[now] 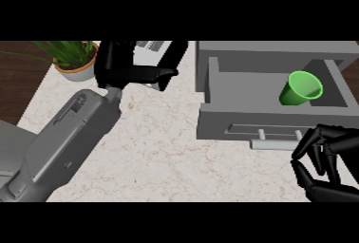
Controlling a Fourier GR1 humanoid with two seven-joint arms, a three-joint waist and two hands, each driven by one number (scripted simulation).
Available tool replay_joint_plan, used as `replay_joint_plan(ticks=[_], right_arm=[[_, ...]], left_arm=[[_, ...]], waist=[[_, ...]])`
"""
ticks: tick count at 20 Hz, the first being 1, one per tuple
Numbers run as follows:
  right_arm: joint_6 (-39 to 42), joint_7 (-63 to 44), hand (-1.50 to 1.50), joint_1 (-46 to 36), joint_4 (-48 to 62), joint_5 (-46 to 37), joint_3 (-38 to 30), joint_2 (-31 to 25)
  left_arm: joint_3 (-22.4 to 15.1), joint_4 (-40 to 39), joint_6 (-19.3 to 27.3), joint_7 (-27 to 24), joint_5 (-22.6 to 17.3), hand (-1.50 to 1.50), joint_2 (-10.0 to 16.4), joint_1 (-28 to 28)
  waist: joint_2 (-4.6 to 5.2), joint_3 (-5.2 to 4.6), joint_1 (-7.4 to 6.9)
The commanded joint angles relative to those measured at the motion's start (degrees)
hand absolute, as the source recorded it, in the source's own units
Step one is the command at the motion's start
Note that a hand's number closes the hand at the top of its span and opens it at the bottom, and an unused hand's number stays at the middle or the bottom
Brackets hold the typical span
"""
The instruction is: Pick up the cup, place it into the drawer and close the drawer
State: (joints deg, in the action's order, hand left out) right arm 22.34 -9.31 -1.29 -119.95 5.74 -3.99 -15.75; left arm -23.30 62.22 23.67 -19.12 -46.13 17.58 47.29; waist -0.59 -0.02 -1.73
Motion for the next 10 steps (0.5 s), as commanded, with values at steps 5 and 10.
replay_joint_plan(ticks=[5,10], right_arm=[[-0.6,5.4,1.5,0.2,5.8,-11.8,2.4,-0.6],[-1.8,14.2,1.5,-2.0,10.7,-29.7,10.3,-5.0]], left_arm=[[2.8,20.2,-2.9,2.9,-1.5,-1.5,10.3,-20.0],[4.9,20.8,-7.2,1.0,-3.0,-1.5,11.2,-23.6]], waist=[[0.23,0.03,0.07],[0.48,0.04,-0.44]])
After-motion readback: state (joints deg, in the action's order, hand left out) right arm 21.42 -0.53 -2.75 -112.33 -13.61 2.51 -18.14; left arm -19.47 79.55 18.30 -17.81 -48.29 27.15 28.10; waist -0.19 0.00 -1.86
